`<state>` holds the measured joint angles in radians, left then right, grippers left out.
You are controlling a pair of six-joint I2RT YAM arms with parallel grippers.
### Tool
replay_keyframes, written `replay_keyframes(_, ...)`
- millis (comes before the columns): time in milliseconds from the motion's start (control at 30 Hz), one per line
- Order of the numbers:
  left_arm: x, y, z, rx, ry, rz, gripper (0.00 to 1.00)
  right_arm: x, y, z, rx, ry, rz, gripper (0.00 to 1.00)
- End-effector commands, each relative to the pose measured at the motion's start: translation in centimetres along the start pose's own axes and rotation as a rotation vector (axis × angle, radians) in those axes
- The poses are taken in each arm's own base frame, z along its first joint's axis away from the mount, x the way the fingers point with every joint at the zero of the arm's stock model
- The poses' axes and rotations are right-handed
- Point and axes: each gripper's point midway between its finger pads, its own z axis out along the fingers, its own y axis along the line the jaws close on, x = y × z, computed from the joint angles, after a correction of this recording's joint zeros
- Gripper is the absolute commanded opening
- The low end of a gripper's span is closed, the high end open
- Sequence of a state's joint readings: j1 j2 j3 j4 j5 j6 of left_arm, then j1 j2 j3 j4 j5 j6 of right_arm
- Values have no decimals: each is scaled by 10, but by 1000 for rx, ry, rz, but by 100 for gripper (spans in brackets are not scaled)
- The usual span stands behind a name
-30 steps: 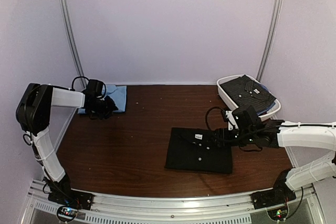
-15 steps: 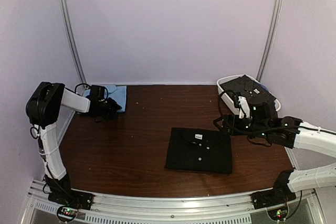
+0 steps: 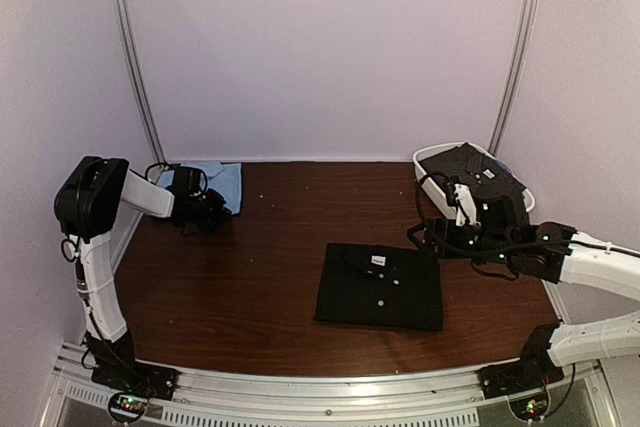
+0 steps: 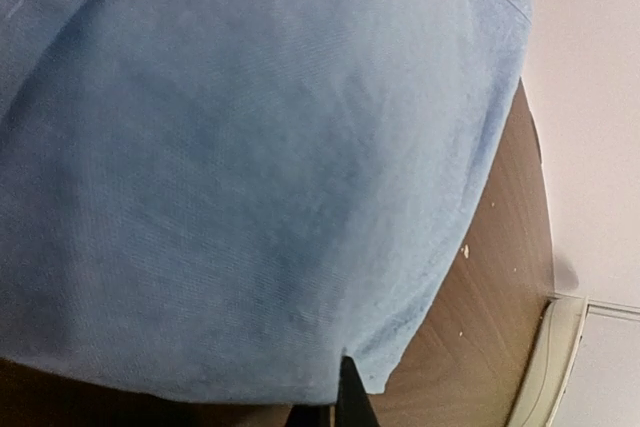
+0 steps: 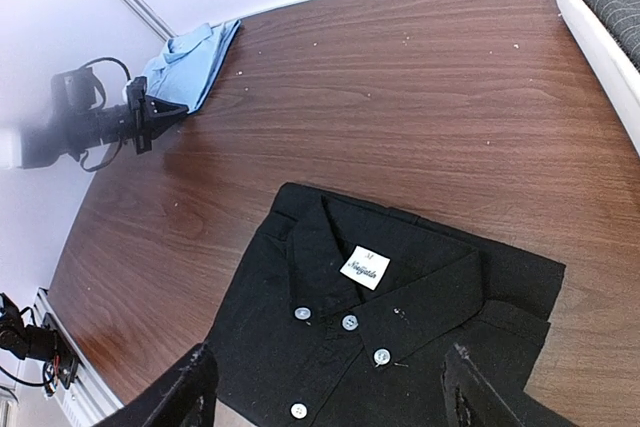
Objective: Fold and stack the long sleeve shirts
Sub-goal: Move the square-folded shirt to the center of the board.
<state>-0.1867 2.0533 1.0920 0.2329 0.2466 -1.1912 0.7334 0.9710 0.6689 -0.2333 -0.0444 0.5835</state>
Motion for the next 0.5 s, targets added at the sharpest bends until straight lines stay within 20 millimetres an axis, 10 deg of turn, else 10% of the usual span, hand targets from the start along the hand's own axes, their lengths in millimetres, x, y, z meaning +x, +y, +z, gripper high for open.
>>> replay_keyframes(0, 25, -9, -15, 23, 54, 33, 0, 0, 1, 6, -10, -10, 14, 78)
replay_keyframes(467, 167, -32, -58, 34, 221, 74, 0, 12, 6, 22, -54, 32, -8, 79)
